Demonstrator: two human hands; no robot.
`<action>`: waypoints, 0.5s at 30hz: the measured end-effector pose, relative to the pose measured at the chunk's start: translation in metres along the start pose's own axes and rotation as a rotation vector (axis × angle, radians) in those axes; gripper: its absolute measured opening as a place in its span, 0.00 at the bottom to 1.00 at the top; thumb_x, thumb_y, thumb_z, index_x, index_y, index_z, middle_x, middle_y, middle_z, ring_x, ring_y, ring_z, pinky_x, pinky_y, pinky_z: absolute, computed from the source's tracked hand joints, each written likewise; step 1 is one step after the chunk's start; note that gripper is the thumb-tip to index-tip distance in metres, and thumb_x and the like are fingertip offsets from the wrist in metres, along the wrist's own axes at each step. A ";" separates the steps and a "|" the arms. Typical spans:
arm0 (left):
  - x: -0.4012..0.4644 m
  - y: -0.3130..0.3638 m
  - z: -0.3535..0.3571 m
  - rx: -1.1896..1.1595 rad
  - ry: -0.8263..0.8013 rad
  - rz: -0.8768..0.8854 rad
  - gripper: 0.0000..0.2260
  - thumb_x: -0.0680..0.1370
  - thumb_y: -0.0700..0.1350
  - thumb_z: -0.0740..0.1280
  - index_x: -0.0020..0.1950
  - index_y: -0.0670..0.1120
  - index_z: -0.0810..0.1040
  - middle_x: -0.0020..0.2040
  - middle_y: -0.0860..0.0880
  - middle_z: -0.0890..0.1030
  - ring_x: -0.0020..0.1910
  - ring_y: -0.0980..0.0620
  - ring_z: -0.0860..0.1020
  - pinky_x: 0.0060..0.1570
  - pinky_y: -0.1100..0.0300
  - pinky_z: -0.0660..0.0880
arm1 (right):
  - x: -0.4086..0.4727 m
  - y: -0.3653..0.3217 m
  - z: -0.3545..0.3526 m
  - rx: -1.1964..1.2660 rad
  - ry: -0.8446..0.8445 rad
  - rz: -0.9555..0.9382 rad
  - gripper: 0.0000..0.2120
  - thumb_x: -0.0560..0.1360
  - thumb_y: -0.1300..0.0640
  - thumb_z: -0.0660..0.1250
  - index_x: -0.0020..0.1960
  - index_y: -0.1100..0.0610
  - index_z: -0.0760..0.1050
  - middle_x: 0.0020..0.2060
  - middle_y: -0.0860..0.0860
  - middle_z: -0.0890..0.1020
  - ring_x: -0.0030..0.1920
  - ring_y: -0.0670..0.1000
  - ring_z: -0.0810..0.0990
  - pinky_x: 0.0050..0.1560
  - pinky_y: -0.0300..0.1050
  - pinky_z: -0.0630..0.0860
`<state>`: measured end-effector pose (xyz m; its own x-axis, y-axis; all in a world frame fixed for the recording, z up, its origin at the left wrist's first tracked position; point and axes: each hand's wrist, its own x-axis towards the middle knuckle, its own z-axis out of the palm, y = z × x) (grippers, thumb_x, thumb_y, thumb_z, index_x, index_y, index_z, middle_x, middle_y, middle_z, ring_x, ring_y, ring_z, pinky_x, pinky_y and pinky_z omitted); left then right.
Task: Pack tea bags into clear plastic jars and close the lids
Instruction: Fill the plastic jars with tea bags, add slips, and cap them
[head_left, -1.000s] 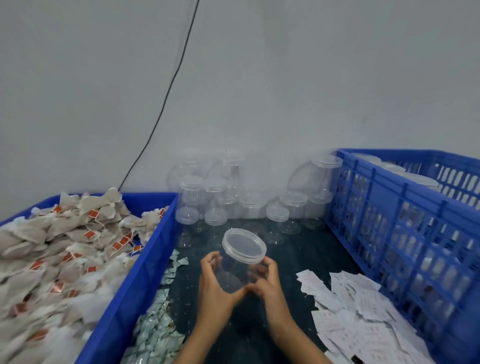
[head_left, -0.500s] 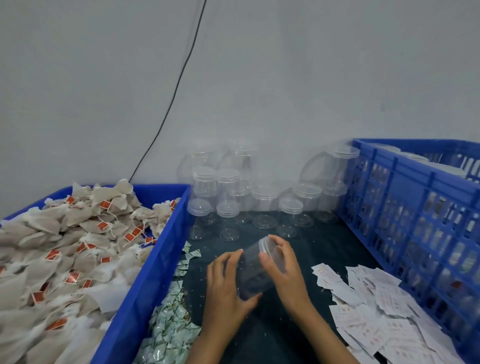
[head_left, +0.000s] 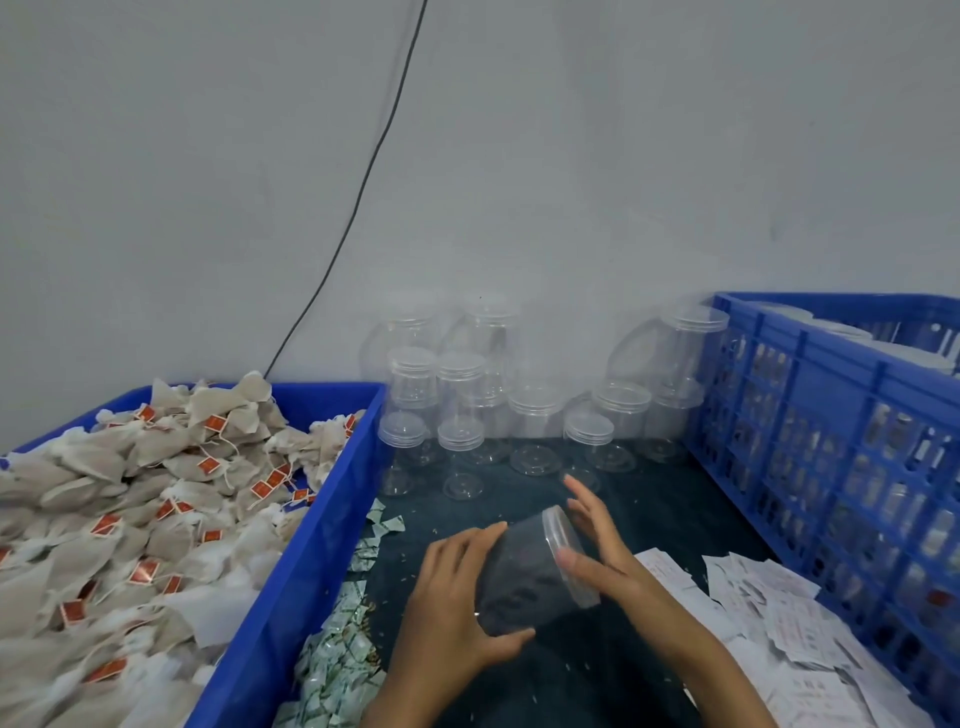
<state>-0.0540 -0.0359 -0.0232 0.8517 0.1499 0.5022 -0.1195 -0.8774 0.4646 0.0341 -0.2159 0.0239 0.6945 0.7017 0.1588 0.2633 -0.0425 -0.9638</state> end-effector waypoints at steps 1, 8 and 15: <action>0.000 0.001 0.002 0.052 -0.005 0.019 0.40 0.62 0.63 0.71 0.69 0.68 0.53 0.67 0.64 0.65 0.66 0.64 0.60 0.61 0.77 0.58 | 0.001 0.003 0.005 -0.009 0.075 0.056 0.33 0.72 0.32 0.64 0.72 0.34 0.54 0.69 0.42 0.64 0.68 0.38 0.65 0.68 0.42 0.64; -0.002 -0.002 -0.003 0.107 -0.020 0.030 0.41 0.63 0.66 0.69 0.68 0.70 0.48 0.67 0.66 0.62 0.66 0.66 0.57 0.61 0.72 0.64 | -0.002 0.013 0.003 -0.057 0.079 0.019 0.27 0.69 0.43 0.71 0.66 0.38 0.67 0.63 0.47 0.72 0.61 0.39 0.74 0.57 0.37 0.74; -0.006 -0.004 -0.003 0.105 -0.044 0.019 0.41 0.64 0.64 0.70 0.70 0.68 0.49 0.67 0.65 0.62 0.66 0.66 0.57 0.58 0.81 0.52 | -0.006 0.011 0.002 0.059 -0.059 0.020 0.41 0.65 0.32 0.71 0.71 0.29 0.53 0.69 0.34 0.61 0.65 0.28 0.64 0.56 0.30 0.70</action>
<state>-0.0604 -0.0325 -0.0261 0.8715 0.1147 0.4768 -0.0837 -0.9232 0.3750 0.0321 -0.2191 0.0120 0.6582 0.7419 0.1277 0.2085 -0.0166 -0.9779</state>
